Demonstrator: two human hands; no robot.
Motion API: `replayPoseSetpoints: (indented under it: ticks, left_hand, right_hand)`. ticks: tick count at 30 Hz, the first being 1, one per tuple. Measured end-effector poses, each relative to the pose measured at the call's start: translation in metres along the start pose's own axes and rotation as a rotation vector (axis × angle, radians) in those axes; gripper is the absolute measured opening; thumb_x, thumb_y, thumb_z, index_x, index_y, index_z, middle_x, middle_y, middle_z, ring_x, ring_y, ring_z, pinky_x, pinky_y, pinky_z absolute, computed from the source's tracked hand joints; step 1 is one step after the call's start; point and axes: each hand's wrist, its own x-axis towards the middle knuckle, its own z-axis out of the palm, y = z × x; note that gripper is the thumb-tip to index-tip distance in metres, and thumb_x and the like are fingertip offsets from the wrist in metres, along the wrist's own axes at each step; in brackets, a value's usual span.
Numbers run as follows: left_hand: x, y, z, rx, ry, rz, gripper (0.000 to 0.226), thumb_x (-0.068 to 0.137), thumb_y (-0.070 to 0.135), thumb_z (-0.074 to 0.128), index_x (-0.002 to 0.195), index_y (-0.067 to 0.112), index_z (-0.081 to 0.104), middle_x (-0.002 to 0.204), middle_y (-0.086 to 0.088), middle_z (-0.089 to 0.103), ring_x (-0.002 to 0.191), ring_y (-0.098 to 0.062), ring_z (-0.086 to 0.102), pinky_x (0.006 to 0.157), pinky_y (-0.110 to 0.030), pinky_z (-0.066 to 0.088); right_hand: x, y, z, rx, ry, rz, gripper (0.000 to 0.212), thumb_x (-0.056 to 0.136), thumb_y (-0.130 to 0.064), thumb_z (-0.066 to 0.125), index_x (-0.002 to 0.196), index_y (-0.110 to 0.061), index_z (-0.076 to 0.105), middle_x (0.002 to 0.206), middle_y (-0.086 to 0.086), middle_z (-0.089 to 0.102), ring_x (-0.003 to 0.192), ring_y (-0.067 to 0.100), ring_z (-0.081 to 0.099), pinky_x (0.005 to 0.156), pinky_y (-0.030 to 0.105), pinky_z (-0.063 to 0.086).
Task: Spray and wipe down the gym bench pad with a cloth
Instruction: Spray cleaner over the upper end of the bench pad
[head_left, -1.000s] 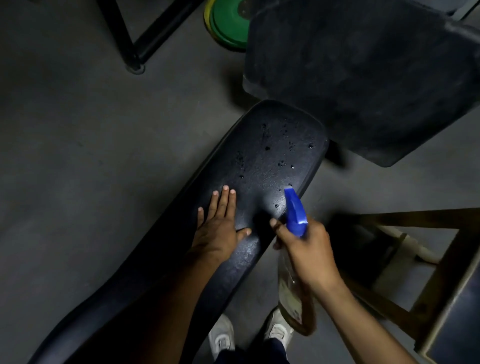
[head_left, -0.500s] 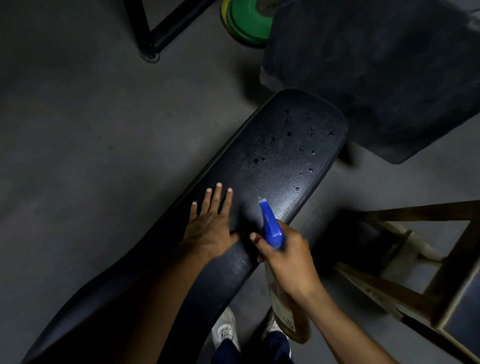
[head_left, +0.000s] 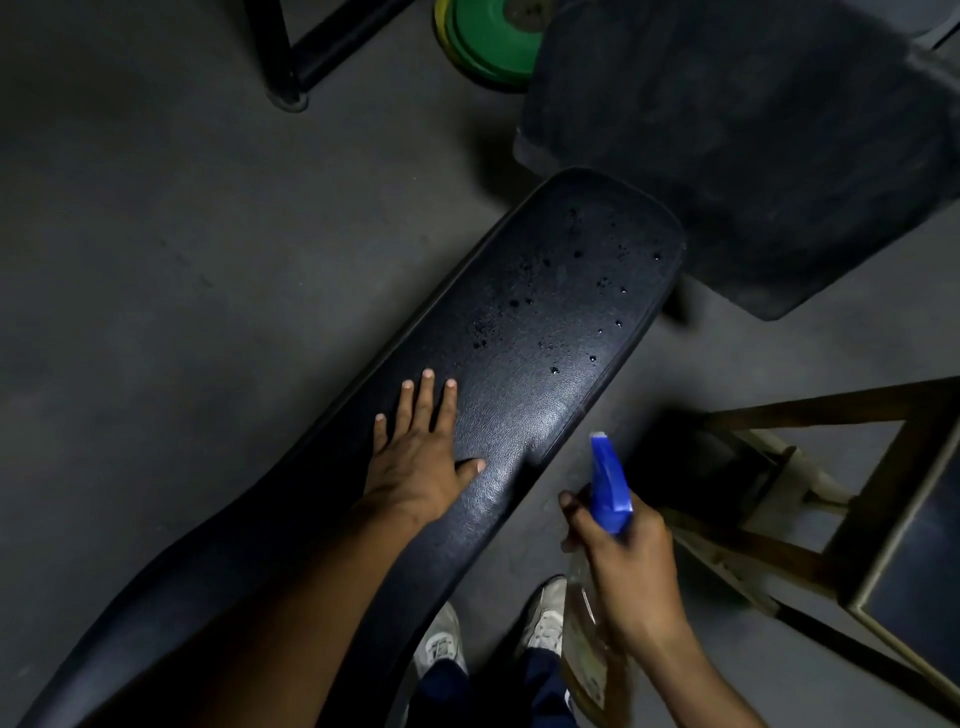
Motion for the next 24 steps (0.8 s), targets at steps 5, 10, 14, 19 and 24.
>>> replayPoseSetpoints:
  ticks: [5, 10, 14, 19, 24]
  left_hand:
    - [-0.019, -0.013, 0.010, -0.026, 0.067, 0.005, 0.101, 0.089, 0.066, 0.048, 0.156, 0.027, -0.018, 0.162, -0.004, -0.030, 0.152, -0.023, -0.022, 0.124, -0.051, 0.002]
    - [-0.046, -0.040, 0.021, -0.002, 0.091, -0.039, 0.106, 0.088, 0.065, 0.052, 0.156, 0.024, -0.018, 0.164, -0.004, -0.027, 0.152, -0.023, -0.020, 0.124, -0.050, 0.000]
    - [-0.065, -0.051, 0.031, 0.005, 0.093, -0.051, 0.108, 0.087, 0.064, 0.054, 0.156, 0.024, -0.019, 0.164, -0.004, -0.025, 0.153, -0.022, -0.018, 0.124, -0.049, 0.002]
    - [-0.074, -0.051, 0.036, -0.024, 0.092, -0.057, 0.108, 0.087, 0.056, 0.059, 0.156, 0.026, -0.018, 0.164, -0.002, -0.026, 0.152, -0.020, -0.019, 0.124, -0.046, 0.005]
    - [-0.075, -0.053, 0.034, -0.033, 0.092, -0.039, 0.109, 0.086, 0.061, 0.058, 0.156, 0.025, -0.017, 0.164, -0.002, -0.026, 0.153, -0.021, -0.019, 0.124, -0.047, 0.004]
  right_hand:
    - [-0.019, -0.003, 0.015, -0.003, -0.100, -0.035, 0.019, 0.090, -0.018, 0.080, 0.081, -0.013, 0.063, 0.065, 0.016, 0.066, 0.051, 0.010, 0.064, 0.055, 0.023, 0.048]
    - [-0.029, -0.009, 0.042, -0.026, -0.146, -0.089, 0.023, 0.089, -0.020, 0.080, 0.080, -0.014, 0.060, 0.069, 0.013, 0.066, 0.061, 0.028, 0.067, 0.061, 0.035, 0.053]
    - [-0.035, -0.012, 0.059, -0.041, -0.192, -0.139, 0.026, 0.088, -0.028, 0.078, 0.079, -0.012, 0.059, 0.067, 0.013, 0.065, 0.067, 0.036, 0.063, 0.066, 0.042, 0.051]
    - [-0.048, -0.008, 0.068, -0.086, -0.251, -0.180, 0.020, 0.086, -0.032, 0.077, 0.083, -0.019, 0.063, 0.069, 0.003, 0.067, 0.064, 0.028, 0.066, 0.066, 0.040, 0.054]
    - [-0.058, 0.011, 0.055, -0.191, -0.211, -0.172, 0.019, 0.087, -0.023, 0.080, 0.082, -0.017, 0.063, 0.066, 0.003, 0.065, 0.064, 0.030, 0.066, 0.067, 0.041, 0.053]
